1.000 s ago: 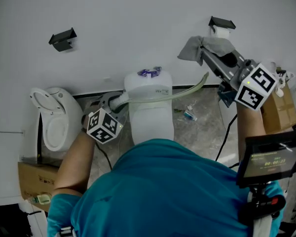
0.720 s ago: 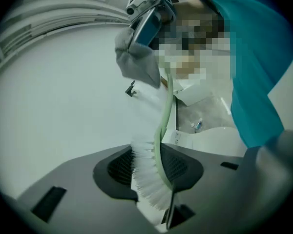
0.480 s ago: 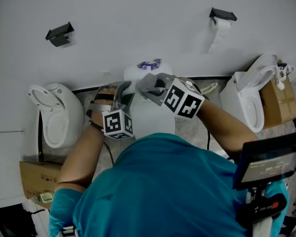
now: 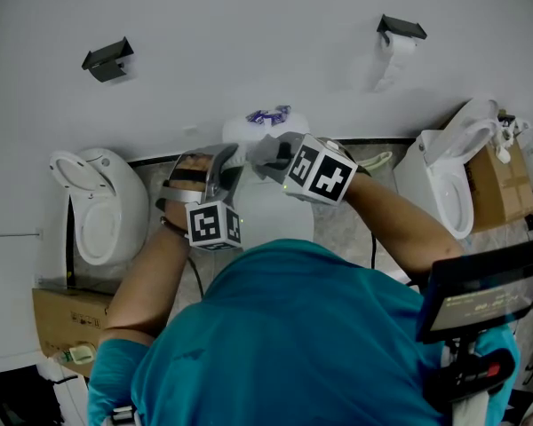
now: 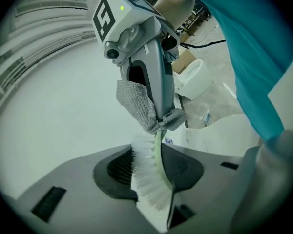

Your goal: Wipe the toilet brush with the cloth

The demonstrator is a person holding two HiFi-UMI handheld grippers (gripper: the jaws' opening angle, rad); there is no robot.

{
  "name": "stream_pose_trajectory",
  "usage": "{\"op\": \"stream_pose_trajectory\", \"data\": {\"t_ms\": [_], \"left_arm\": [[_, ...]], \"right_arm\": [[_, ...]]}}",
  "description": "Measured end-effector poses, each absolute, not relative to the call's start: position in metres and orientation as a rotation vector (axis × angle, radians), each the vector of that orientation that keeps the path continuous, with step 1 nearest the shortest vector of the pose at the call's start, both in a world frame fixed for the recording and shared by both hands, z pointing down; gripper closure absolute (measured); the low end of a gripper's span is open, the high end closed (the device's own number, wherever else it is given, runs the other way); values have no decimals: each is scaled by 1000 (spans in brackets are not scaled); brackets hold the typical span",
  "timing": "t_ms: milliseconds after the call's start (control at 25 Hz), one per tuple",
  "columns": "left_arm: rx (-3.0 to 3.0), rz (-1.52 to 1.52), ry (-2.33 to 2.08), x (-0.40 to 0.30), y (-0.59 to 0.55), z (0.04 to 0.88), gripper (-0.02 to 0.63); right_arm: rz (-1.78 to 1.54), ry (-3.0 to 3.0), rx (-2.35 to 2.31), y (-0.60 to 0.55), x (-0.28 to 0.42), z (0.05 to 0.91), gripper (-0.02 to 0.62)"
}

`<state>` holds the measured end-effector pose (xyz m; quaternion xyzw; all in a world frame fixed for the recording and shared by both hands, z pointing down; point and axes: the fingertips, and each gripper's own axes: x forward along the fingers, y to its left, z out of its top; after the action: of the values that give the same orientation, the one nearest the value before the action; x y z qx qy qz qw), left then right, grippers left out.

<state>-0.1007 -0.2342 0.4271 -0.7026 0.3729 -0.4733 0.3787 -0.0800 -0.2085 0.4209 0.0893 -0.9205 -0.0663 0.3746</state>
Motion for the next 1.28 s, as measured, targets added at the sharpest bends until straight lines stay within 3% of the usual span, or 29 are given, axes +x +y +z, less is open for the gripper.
{"op": "stream_pose_trajectory", "data": {"t_ms": [1280], "left_arm": [[-1734,-1247,896,-100,-231,437,454]], "right_arm": [[-111,-1935,6,-201,-4,469,560]]}}
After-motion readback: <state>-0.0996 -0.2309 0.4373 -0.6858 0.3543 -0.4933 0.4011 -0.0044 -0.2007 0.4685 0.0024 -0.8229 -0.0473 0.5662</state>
